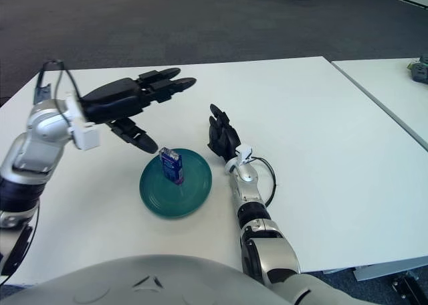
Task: Put the gum into the plate.
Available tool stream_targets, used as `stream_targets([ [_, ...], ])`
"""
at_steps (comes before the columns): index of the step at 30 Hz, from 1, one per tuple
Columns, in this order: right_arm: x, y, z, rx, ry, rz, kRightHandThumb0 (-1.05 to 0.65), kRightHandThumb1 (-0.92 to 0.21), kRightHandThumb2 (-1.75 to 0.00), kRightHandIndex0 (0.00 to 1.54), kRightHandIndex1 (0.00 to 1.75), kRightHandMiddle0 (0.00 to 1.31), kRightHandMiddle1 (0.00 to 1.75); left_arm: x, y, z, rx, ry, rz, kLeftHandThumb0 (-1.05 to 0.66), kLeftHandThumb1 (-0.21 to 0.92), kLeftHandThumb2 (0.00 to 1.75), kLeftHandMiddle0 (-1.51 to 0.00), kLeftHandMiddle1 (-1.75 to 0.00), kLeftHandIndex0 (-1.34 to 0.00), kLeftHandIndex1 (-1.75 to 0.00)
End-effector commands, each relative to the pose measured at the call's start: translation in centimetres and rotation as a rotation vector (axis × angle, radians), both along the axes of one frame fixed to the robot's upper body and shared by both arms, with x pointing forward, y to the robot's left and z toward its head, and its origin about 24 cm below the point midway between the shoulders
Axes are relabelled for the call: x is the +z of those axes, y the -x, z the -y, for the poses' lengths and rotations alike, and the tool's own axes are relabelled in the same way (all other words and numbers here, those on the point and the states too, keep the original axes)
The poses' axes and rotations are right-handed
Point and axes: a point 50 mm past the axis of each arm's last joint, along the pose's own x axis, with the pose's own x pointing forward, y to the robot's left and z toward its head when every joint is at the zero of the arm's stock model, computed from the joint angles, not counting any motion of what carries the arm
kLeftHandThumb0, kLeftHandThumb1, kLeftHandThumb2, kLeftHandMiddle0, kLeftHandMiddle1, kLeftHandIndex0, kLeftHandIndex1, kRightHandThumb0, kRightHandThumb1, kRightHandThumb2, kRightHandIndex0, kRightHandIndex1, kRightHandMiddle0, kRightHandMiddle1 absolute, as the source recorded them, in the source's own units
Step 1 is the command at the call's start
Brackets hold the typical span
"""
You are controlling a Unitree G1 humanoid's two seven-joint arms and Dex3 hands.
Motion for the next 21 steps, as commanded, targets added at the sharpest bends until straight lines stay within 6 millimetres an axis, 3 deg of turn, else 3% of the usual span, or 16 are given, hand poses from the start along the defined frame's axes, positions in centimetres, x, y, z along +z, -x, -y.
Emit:
stream_targets([
  [1,-5.5,5.1,0.7,-0.068,-0.022,-0.279,-0.68,-0.92,-0.66,0.04,0.00,0.00,0.24,-0.1,0.8,-1.9,0.104,0.128,-0.048,-1.03,0.88,0.02,0.00,0.00,0.00,0.00],
  [3,-5.7,5.2,0.7,-0.067,-0.040,-0.293,-0.69,-0.92,-0.66,0.05,0.01,0.00,0.25,-1.5,-0.3,-2.8,0.253,0.250,-0.086,-1.04,0.90,0.06,0.00,0.00,0.00,0.00],
  [4,-5.8,5.2,0.7,-0.060,-0.051,-0.307,-0.70,-0.92,-0.66,0.05,0.01,0.00,0.26,-3.1,-1.1,-3.4,0.338,0.331,-0.102,-1.04,0.90,0.09,0.00,0.00,0.00,0.00],
  [6,-5.9,5.2,0.8,-0.041,-0.062,-0.334,-0.72,-0.92,-0.66,0.06,0.01,0.00,0.26,-8.2,-2.0,-4.1,0.510,0.561,-0.152,-1.04,0.91,0.31,0.00,0.00,0.00,0.00],
  [8,-6.0,5.2,0.9,-0.030,-0.057,-0.346,-0.73,-0.92,-0.67,0.08,0.02,0.00,0.26,-11.2,-1.6,-4.0,0.599,0.724,-0.214,-1.05,0.92,0.44,0.00,0.00,0.00,0.00],
  [10,-6.1,5.2,1.0,-0.024,-0.037,-0.351,-0.75,-0.92,-0.70,0.09,0.02,0.00,0.27,-12.5,-0.8,-3.8,0.650,0.898,-0.290,-1.05,0.92,0.60,0.00,0.00,0.00,0.00],
  [15,-6.1,5.3,1.2,-0.018,0.020,-0.346,-0.78,-0.92,-0.75,0.10,0.01,0.00,0.27,-14.8,0.8,-3.3,0.742,1.175,-0.421,-1.05,0.92,0.79,0.00,0.00,0.00,0.00],
  [21,-5.7,5.2,1.3,-0.035,0.030,-0.321,-0.79,-0.92,-0.82,0.08,0.00,0.00,0.24,-15.7,1.8,-3.3,0.810,1.228,-0.447,-1.05,0.92,0.92,0.00,0.00,0.00,0.00],
])
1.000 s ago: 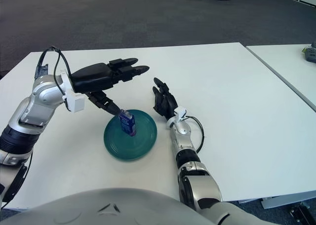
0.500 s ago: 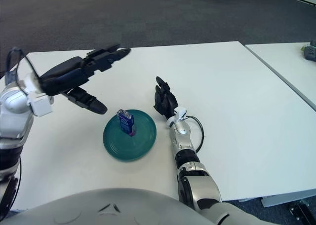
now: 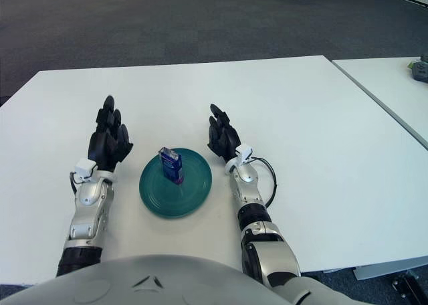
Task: Put the gum into the plate.
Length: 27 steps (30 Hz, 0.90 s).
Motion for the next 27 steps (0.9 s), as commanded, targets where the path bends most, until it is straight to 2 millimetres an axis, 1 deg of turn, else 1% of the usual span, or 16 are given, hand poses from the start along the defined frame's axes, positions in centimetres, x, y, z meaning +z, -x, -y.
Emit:
stream_targets([
  [1,-5.4,4.8,0.9,-0.054,0.006,-0.288,-0.80,-0.92,-0.85,0.09,0.01,0.00,0.26,0.6,0.3,-0.7,0.059,0.015,0.028,-1.05,0.92,0.94,0.00,0.00,0.00,0.00],
  [7,-5.4,4.8,0.8,-0.087,-0.063,-0.290,-0.84,-0.92,-0.89,0.14,0.02,0.00,0.32,-0.6,0.9,-0.6,0.085,-0.005,0.001,-1.05,0.92,1.00,0.00,0.00,-0.01,-0.01],
  [11,-5.5,5.0,0.6,-0.080,-0.071,-0.287,-0.86,-0.92,-0.90,0.16,0.02,0.00,0.34,-2.3,1.1,-0.2,0.086,-0.047,-0.027,-1.05,0.92,1.04,-0.02,-0.01,-0.06,-0.04],
  [14,-5.5,5.1,0.5,-0.076,-0.045,-0.272,-0.86,-0.92,-0.91,0.16,0.02,0.00,0.35,-3.8,1.6,-0.1,0.077,-0.061,-0.061,-1.05,0.92,1.06,-0.05,-0.02,-0.10,-0.06],
  [15,-5.5,5.1,0.5,-0.075,-0.040,-0.269,-0.86,-0.92,-0.92,0.16,0.02,0.00,0.35,-4.1,1.8,-0.1,0.074,-0.062,-0.068,-1.05,0.92,1.06,-0.06,-0.02,-0.07,-0.15],
  [18,-5.5,5.1,0.3,-0.071,-0.016,-0.258,-0.88,-0.92,-0.93,0.16,0.01,0.00,0.34,-6.5,3.1,-0.2,0.052,-0.034,-0.124,-1.05,0.92,1.08,-0.09,-0.01,-0.02,-0.29],
  [19,-5.4,5.2,0.3,-0.071,-0.008,-0.246,-0.88,-0.92,-0.94,0.15,0.01,0.00,0.34,-7.4,3.5,-0.2,0.041,-0.013,-0.149,-1.05,0.92,1.08,-0.09,-0.01,-0.02,-0.30],
  [21,-5.3,5.2,0.2,-0.073,0.002,-0.228,-0.90,-0.92,-0.95,0.14,0.00,0.00,0.32,-8.5,3.9,-0.4,0.026,0.017,-0.176,-1.05,0.92,1.09,-0.10,-0.01,-0.01,-0.34],
  [27,-5.1,5.2,0.2,-0.073,0.039,-0.186,-0.93,-0.92,-1.00,0.09,0.00,0.00,0.29,-9.2,4.1,-0.6,0.001,0.066,-0.188,-1.05,0.92,1.10,-0.10,-0.01,0.00,-0.36],
])
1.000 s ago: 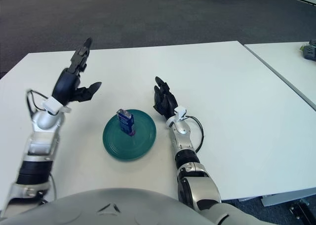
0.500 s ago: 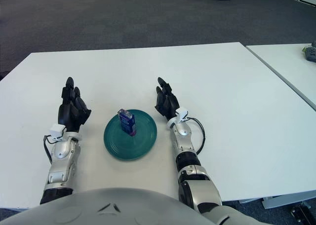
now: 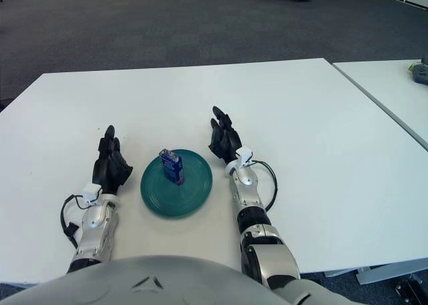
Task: Put the gum into the plate.
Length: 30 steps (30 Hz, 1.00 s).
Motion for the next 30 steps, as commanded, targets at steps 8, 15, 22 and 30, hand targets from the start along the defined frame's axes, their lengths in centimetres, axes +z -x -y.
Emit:
stream_targets([
  [8,-4.5,4.8,0.6,-0.065,0.105,-0.166,-0.96,-0.92,-1.06,0.02,0.00,0.00,0.23,-2.6,2.2,-0.6,-0.059,0.081,-0.078,-1.05,0.92,1.05,-0.15,-0.01,0.00,-0.53],
  [15,-4.4,4.9,0.5,-0.090,0.130,-0.164,-0.95,-0.92,-1.08,0.00,0.00,0.00,0.22,-2.6,2.5,-0.6,-0.117,0.095,-0.064,-1.05,0.92,1.03,-0.16,-0.01,0.00,-0.60],
  [22,-3.9,5.7,0.9,-0.176,0.173,-0.117,-0.92,-0.92,-1.07,0.00,0.00,0.00,0.19,-2.9,2.9,-0.7,-0.137,0.095,-0.073,-1.05,0.92,1.05,-0.14,0.00,0.00,-0.56],
  [30,-1.7,8.3,1.0,-0.228,0.304,-0.053,-0.88,-0.92,-1.05,0.01,0.00,0.00,0.22,-3.0,3.1,-0.4,-0.106,0.081,-0.071,-1.05,0.92,1.07,-0.12,0.00,0.00,-0.46],
])
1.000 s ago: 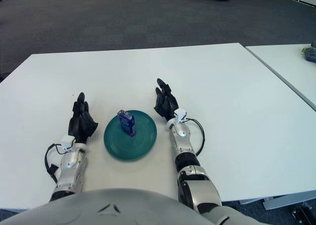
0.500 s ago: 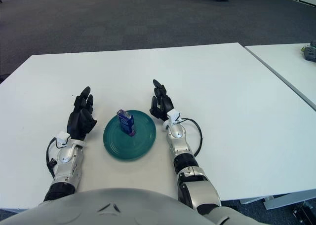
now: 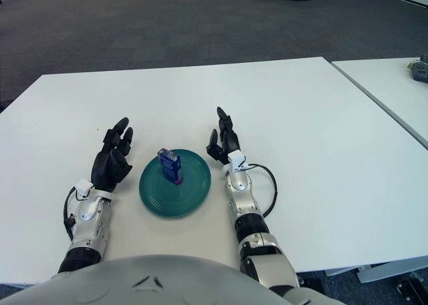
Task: Put the gum into the plate.
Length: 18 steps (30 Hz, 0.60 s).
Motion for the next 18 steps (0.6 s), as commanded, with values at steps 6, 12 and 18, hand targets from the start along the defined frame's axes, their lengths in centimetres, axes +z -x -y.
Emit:
stream_targets([
  [6,-1.7,6.6,0.4,-0.090,0.198,-0.237,-0.83,-0.92,-1.01,0.00,0.00,0.00,0.18,-3.4,3.7,0.0,0.114,-0.022,-0.158,-1.05,0.92,1.07,-0.10,0.00,0.00,-0.35],
  [12,-0.5,6.0,0.5,-0.098,0.211,-0.286,-0.79,-0.92,-0.94,0.00,0.00,0.00,0.11,-2.1,4.1,0.3,0.157,-0.082,-0.116,-1.05,0.92,1.08,-0.09,0.00,0.00,-0.29],
  [18,-0.1,6.3,1.1,-0.070,0.260,-0.291,-0.79,-0.92,-0.89,0.00,0.00,0.00,0.07,-1.1,4.5,0.6,0.192,-0.120,-0.095,-1.05,0.92,1.11,-0.08,0.00,0.00,-0.24],
])
